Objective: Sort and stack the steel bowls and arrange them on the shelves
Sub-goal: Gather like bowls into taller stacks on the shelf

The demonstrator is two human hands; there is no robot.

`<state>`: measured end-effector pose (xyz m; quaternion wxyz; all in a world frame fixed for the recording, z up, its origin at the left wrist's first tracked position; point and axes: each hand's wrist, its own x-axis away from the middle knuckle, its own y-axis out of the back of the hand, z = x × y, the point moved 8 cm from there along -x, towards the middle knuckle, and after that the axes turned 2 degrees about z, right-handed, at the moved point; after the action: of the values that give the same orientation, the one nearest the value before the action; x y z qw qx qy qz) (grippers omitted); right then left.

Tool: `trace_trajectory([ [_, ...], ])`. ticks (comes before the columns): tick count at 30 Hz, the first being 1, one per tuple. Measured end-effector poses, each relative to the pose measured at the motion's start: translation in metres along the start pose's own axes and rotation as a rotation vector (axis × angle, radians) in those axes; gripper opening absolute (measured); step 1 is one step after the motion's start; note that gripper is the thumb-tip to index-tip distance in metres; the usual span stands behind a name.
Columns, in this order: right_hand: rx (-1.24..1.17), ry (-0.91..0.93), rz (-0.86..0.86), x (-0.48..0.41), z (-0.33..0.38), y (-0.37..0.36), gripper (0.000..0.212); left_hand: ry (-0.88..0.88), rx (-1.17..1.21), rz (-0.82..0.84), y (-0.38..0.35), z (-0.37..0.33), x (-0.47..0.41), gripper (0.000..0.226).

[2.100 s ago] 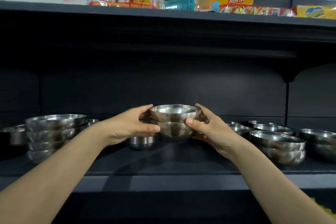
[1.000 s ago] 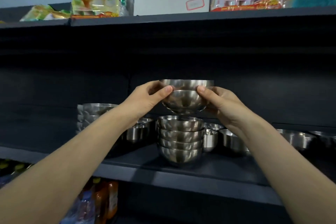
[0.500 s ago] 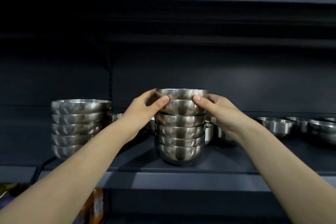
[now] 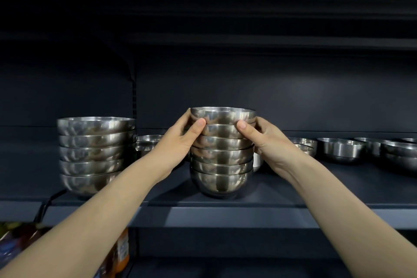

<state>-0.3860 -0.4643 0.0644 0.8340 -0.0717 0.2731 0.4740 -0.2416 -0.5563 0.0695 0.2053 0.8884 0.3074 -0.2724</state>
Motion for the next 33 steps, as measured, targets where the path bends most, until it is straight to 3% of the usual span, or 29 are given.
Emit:
trace_trajectory([
  [7, -0.003, -0.014, -0.009, -0.003, -0.007, 0.000, 0.065, 0.057, -0.034, -0.023, 0.001, 0.007, 0.001, 0.019],
  [11, 0.014, -0.020, 0.005, -0.003, -0.004, -0.001, 0.050, 0.082, -0.020, -0.036, 0.002, 0.007, 0.002, 0.018],
  [17, 0.046, -0.011, 0.016, 0.000, -0.003, -0.001, 0.051, 0.104, -0.072, -0.040, 0.002, 0.004, 0.003, 0.015],
  [21, 0.103, -0.025, 0.047, 0.004, 0.001, -0.002, 0.061, 0.142, -0.087, -0.030, 0.002, 0.003, 0.005, 0.029],
  [25, 0.059, -0.089, 0.004, 0.007, -0.002, 0.008, 0.052, 0.178, -0.081, -0.085, 0.008, 0.001, 0.009, 0.058],
  [28, 0.074, -0.127, -0.012, 0.016, -0.002, 0.014, 0.058, 0.188, -0.123, -0.136, 0.016, 0.000, 0.018, 0.057],
  [31, 0.098, -0.161, -0.070, 0.028, 0.001, 0.023, 0.035, 0.198, -0.197, -0.142, 0.019, -0.006, 0.030, 0.057],
  [33, 0.116, -0.177, -0.097, 0.038, 0.005, 0.030, 0.032, 0.190, -0.243, -0.156, 0.017, -0.016, 0.040, 0.054],
])
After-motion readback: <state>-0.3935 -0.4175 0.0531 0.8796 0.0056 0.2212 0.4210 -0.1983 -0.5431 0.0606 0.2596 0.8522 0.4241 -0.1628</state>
